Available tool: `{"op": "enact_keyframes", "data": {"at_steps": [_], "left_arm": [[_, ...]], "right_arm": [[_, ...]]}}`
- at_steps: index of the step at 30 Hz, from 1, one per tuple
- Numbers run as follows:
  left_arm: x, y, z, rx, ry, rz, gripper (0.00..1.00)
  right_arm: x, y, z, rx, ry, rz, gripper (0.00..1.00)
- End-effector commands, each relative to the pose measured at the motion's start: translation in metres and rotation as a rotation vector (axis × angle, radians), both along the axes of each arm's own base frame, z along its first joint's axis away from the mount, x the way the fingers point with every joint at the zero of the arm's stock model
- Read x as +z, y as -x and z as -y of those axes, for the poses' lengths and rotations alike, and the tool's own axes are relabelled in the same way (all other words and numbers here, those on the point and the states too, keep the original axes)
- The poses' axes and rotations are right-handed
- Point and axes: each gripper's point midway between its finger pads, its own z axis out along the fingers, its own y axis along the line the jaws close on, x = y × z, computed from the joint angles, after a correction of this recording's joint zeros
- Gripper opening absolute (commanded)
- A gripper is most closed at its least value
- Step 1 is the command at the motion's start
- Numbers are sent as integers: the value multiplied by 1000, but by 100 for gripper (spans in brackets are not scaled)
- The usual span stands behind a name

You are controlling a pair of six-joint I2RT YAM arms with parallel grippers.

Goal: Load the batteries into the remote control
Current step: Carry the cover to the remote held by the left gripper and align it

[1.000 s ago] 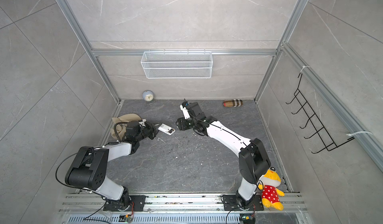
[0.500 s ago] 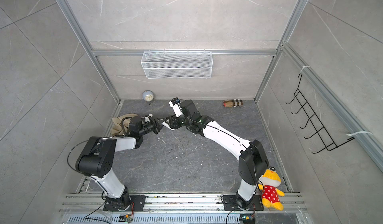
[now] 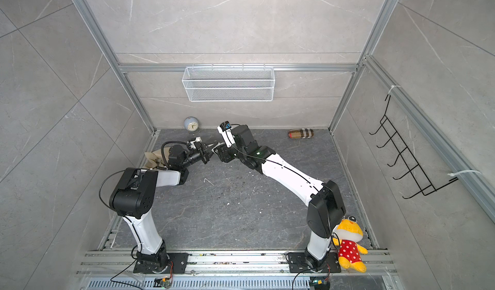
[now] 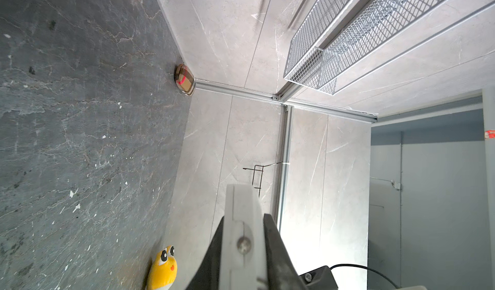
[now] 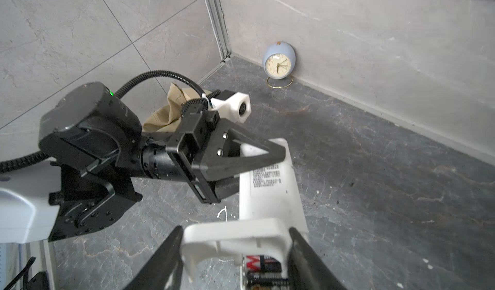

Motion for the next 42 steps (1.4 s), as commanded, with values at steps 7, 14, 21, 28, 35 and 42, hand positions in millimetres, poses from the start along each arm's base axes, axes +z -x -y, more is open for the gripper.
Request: {"op": "enact_keyframes", "data": {"at_steps": [7, 14, 21, 28, 35, 42], "left_arm": [[20, 9, 4, -47, -26, 70, 0], [25, 10, 6, -63, -7, 75, 0], [32, 12, 5, -61, -1, 85, 0], [34, 15, 5, -68, -7, 95, 0], [30, 15, 4, -64, -5, 92, 0], [31, 13, 4, -61, 3, 91, 0]], "right_arm": [[-9, -19, -9, 17, 63, 34, 58], [-13, -18, -7, 24, 56, 17, 58], [-20, -16, -2, 23, 74, 11, 58], [-29, -17, 4, 17, 86, -4, 58], [-31, -17, 7, 14, 79, -9, 59], [-26, -13, 8, 17, 62, -5, 59]]}}
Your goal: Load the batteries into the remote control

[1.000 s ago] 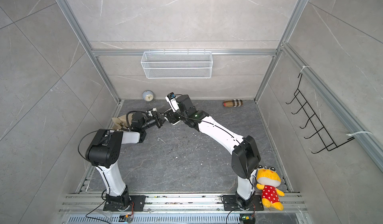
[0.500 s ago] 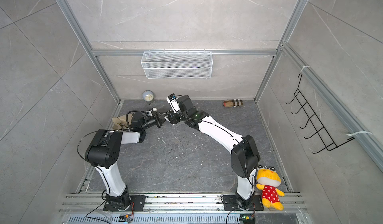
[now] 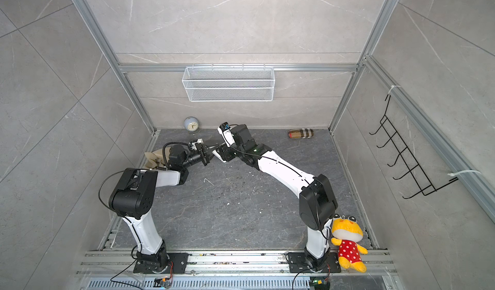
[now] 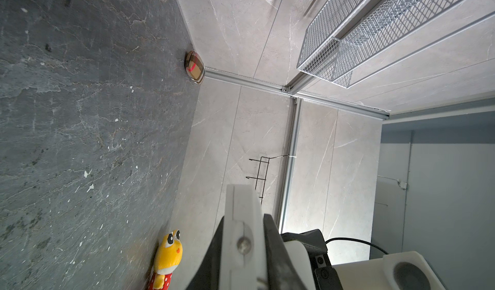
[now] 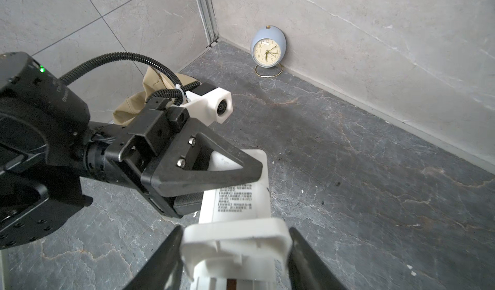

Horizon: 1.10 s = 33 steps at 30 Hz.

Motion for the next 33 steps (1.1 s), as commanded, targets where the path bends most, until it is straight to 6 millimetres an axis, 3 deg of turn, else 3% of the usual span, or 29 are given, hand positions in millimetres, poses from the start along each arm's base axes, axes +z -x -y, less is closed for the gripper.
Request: {"op": "enact_keyframes", "data": {"at_steps": [1, 33], "left_arm": [[36, 4, 0, -11, 29, 118, 0], [44, -3, -8, 27, 101, 100, 0]], "right_arm": [[9, 9, 4, 16, -14, 2, 59], [-4, 22, 7, 37, -27, -23, 59]]}}
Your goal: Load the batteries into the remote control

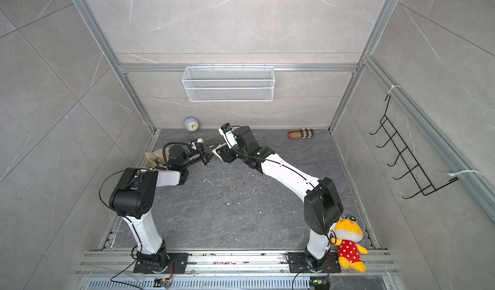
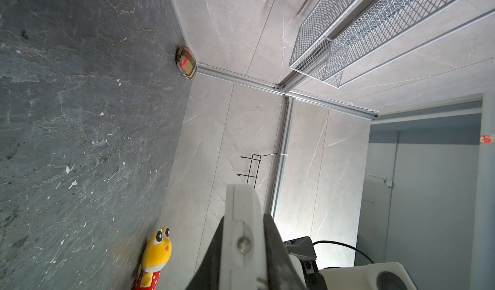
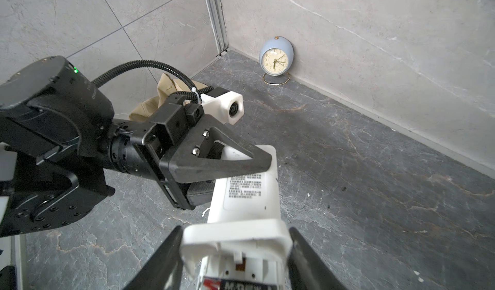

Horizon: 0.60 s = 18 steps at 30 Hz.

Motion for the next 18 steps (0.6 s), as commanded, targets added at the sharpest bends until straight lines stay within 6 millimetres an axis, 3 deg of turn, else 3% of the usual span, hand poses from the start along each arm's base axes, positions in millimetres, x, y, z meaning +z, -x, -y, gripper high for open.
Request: {"op": "enact_keyframes", "data": {"at_steps": [1, 18], "left_arm": [[36, -3, -7, 28, 53, 114, 0], [37, -7, -11, 42, 58, 108, 0]], "right_arm": [[-14, 10, 5, 8, 18, -52, 59], [-15, 11, 5, 12, 22, -52, 60]]}}
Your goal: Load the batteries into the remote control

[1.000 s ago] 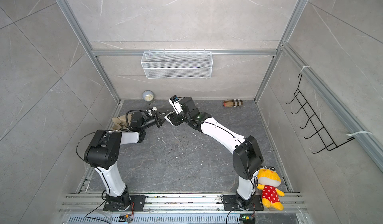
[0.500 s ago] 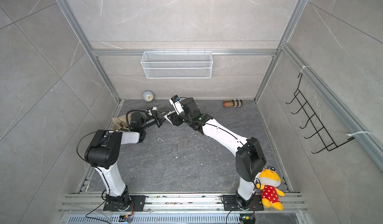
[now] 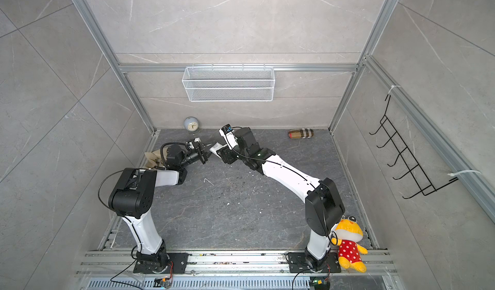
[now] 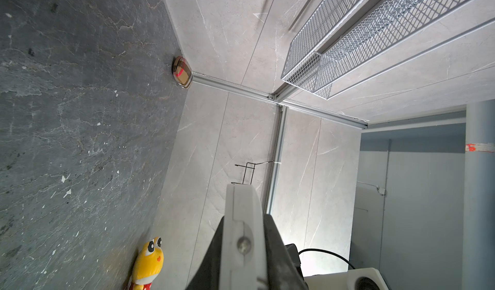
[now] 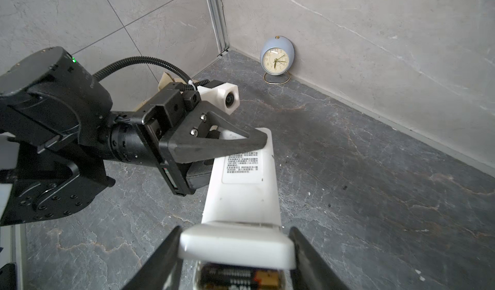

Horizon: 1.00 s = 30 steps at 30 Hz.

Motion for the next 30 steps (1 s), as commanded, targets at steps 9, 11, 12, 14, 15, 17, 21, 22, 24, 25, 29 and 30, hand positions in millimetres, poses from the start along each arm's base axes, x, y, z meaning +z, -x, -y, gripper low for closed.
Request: {"op": "enact_keyframes", "data": {"at_steps": [9, 11, 12, 14, 15, 17, 21, 22, 24, 25, 29, 30], "left_arm": [[36, -2, -4, 10, 42, 114, 0], [36, -1, -4, 9, 43, 114, 0], [36, -2, -4, 10, 43, 114, 0], [37, -2, -4, 10, 44, 114, 0], [36, -2, -4, 10, 44, 112, 0], [36, -2, -5, 11, 44, 112, 0], [36, -2, -5, 10, 43, 110, 0], [36, -2, -4, 9, 43, 110, 0], [36, -1, -5, 11, 43, 110, 0], [35, -1, -5, 10, 43, 106, 0], [34, -1, -5, 11, 43, 104, 0], [34, -1, -5, 10, 43, 104, 0]], "right_arm": [[-17, 12, 4, 18, 34, -65, 62], [-17, 12, 4, 19, 35, -65, 63], [-17, 13, 4, 21, 35, -65, 63], [-18, 13, 5, 21, 39, -64, 64], [-18, 14, 5, 21, 40, -63, 65], [-16, 14, 6, 19, 40, -58, 66], [-15, 14, 7, 17, 44, -55, 67], [-15, 14, 7, 17, 45, -54, 68], [-14, 14, 8, 15, 45, -53, 69], [-15, 14, 7, 16, 47, -54, 69], [-14, 14, 8, 16, 47, -53, 70], [-14, 15, 8, 17, 46, -53, 71]]}}
